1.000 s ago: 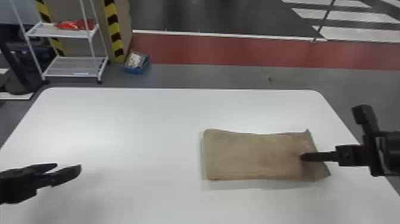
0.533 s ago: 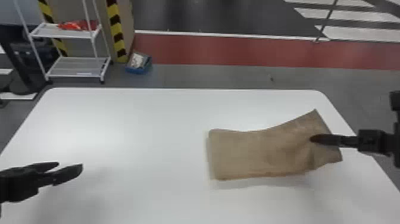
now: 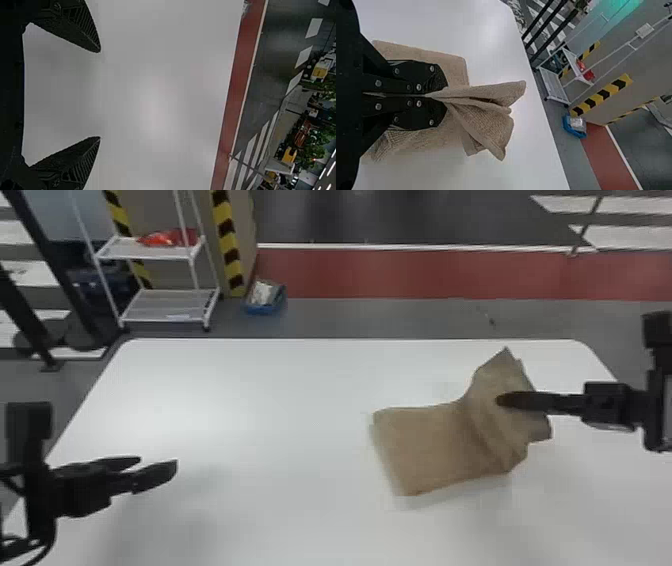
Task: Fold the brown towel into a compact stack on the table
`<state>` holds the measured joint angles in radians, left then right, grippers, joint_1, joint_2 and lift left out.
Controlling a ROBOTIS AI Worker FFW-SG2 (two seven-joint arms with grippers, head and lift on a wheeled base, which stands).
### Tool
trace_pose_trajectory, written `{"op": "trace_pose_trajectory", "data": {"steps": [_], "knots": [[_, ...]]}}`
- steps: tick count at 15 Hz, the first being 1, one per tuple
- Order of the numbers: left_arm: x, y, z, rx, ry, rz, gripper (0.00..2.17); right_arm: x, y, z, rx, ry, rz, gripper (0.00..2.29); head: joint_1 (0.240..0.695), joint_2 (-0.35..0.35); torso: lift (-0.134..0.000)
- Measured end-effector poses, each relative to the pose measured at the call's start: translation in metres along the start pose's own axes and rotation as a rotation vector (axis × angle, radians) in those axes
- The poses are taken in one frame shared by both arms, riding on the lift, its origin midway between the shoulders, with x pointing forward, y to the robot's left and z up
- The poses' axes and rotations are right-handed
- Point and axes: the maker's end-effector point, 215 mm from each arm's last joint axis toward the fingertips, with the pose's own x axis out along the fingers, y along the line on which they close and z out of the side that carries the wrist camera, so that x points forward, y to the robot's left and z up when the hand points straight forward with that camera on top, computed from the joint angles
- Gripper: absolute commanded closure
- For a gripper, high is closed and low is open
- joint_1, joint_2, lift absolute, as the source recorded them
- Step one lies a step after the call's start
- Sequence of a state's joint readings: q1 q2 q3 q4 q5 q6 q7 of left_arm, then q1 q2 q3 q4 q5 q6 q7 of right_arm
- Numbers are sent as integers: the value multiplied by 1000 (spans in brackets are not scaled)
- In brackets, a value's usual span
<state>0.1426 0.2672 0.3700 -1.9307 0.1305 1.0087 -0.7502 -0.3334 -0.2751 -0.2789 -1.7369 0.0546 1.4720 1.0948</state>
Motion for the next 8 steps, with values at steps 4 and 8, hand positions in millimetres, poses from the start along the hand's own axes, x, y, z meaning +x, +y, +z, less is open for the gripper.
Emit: {"op": "trace_pose_trajectory", "data": {"steps": [4,8], "knots": [[-2,5,-3,-6,3,5,107,57,55,-15,-62,73,62,1234,695,152,-124],[-4,9,-4,-13,3,10,107,83,73,-47,-111,163,69,1231,695,197,-124]]}}
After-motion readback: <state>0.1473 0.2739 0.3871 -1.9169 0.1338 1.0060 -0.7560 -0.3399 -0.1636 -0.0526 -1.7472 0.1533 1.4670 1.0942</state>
